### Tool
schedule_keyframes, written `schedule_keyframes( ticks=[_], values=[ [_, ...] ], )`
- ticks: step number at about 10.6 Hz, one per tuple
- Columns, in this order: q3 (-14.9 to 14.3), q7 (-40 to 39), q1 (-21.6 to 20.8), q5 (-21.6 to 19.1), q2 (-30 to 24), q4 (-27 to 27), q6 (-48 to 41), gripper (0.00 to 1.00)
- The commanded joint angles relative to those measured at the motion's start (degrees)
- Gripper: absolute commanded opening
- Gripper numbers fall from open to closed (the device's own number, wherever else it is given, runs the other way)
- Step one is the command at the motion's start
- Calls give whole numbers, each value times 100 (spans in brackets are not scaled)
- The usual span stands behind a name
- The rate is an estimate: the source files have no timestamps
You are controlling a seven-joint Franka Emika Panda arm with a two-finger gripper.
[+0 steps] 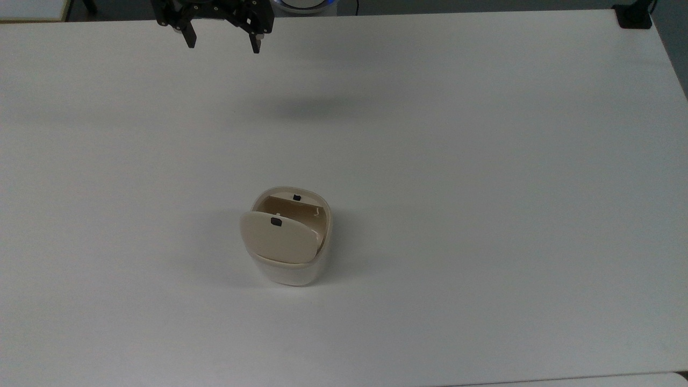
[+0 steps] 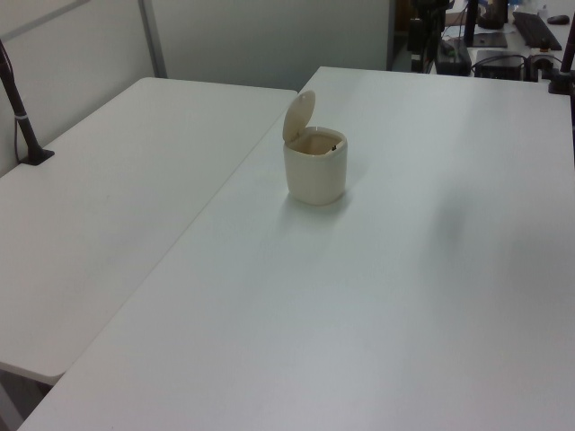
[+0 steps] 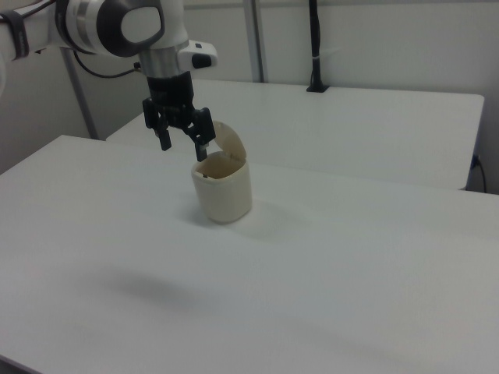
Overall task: Close the trash bin
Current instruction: 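Move the gripper toward the open lid of the cream trash bin, then lower the gripper onto the raised lid, pushing it down over the bin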
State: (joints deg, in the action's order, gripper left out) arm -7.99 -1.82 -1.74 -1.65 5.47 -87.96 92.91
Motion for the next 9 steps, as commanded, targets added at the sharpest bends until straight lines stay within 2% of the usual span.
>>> schedule_keyframes(
  ticks=[1,2,4,6,9],
  values=[
    [-45,-108,-28,16,60,130,-124,100],
    [-54,-108,-28,25,147,139,-106,100],
    [-54,-152,-37,16,471,472,155,86],
    [-36,-126,-63,-80,630,499,997,49],
    [25,-65,-116,-502,1086,779,2499,12]
  ],
)
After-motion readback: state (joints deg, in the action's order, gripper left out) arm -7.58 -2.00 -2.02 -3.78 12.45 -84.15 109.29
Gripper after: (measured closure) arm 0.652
